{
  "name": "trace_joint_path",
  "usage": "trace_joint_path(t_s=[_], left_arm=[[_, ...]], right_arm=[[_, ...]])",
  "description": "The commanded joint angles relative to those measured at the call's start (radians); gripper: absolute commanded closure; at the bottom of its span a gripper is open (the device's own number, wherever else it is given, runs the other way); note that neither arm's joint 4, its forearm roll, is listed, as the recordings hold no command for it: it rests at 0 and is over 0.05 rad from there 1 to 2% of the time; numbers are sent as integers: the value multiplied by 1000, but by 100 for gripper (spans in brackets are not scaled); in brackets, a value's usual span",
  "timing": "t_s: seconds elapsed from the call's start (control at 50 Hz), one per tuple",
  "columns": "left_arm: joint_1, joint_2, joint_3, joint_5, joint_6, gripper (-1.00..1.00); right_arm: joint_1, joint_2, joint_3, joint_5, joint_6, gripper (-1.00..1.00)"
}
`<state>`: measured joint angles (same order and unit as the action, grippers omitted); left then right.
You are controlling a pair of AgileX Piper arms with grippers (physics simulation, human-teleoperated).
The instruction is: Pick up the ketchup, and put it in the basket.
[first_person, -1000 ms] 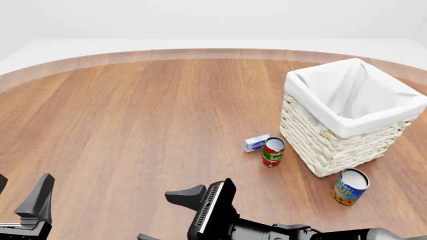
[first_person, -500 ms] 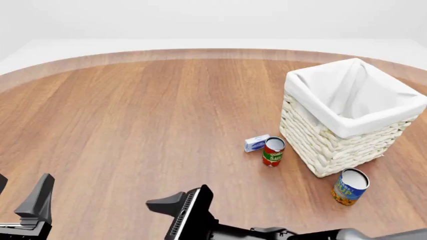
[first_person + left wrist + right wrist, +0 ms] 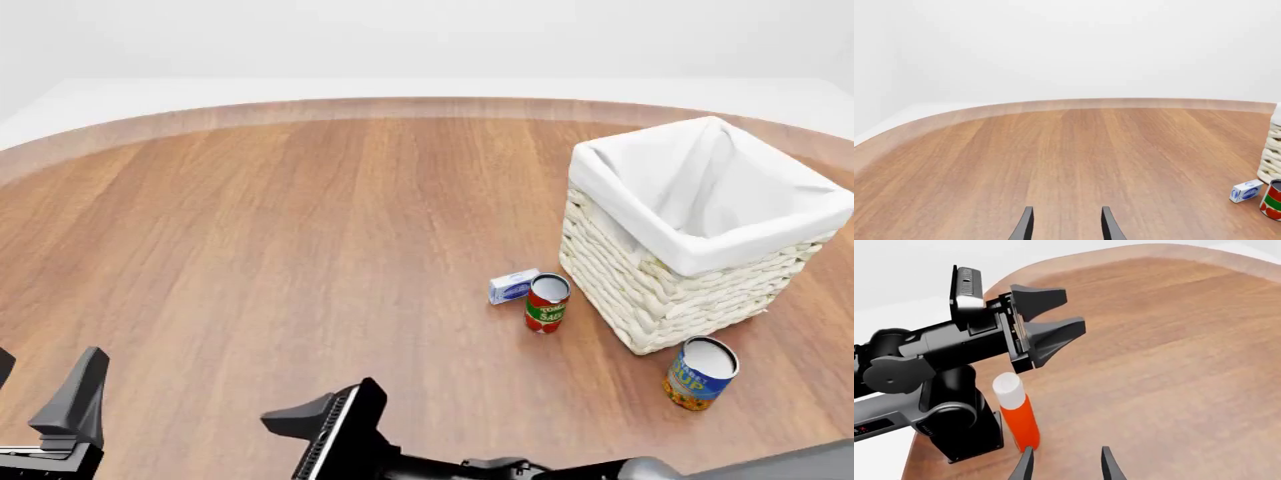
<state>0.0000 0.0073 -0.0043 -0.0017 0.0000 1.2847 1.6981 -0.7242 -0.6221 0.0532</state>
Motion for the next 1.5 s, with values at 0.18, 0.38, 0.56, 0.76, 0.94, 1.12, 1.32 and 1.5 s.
trace_joint_path(t_s=[0.18,0.38,0.56,0.76,0.94,1.12,1.32,1.5], left_arm=[[0,0,0,0,0,-100],[0,0,0,0,0,-100],[0,0,0,0,0,-100],[0,0,0,0,0,-100],[0,0,0,0,0,-100],[0,0,0,0,0,-100],[0,0,0,0,0,-100],[0,0,0,0,0,-100]], right_arm=[[13,44,-68,38,-7,-100],[22,64,-108,66,-9,-100],[31,84,-138,83,-5,-100],[39,108,-161,91,1,-100],[53,129,-199,112,2,-100],[59,151,-227,121,12,-100],[65,183,-258,137,29,-100],[74,216,-289,160,45,-100]])
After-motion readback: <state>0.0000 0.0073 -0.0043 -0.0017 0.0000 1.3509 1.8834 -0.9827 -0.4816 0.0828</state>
